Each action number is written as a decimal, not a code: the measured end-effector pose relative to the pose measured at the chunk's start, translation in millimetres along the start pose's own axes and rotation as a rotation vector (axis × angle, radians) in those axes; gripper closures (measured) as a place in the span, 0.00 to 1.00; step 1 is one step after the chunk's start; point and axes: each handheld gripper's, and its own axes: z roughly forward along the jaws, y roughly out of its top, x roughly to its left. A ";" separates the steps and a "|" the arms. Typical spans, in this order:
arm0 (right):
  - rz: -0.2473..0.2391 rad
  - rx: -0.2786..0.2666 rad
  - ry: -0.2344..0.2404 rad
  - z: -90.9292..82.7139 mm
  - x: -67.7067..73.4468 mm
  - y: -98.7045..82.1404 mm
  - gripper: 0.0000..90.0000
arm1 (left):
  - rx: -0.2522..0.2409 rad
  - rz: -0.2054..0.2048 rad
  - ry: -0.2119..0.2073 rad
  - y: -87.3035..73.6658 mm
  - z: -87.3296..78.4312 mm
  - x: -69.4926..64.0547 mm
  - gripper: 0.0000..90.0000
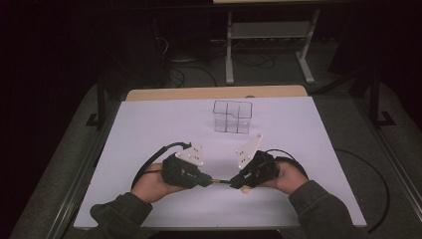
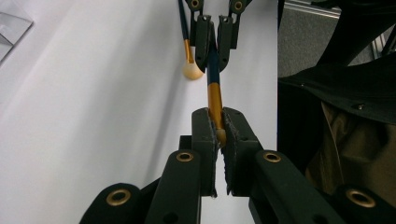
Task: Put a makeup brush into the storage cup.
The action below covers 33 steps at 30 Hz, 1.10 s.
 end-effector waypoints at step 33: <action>0.003 0.037 0.021 7.0 -2.1 37.8 0.89 | 0.052 0.023 0.000 8.8 4.7 1.9 0.94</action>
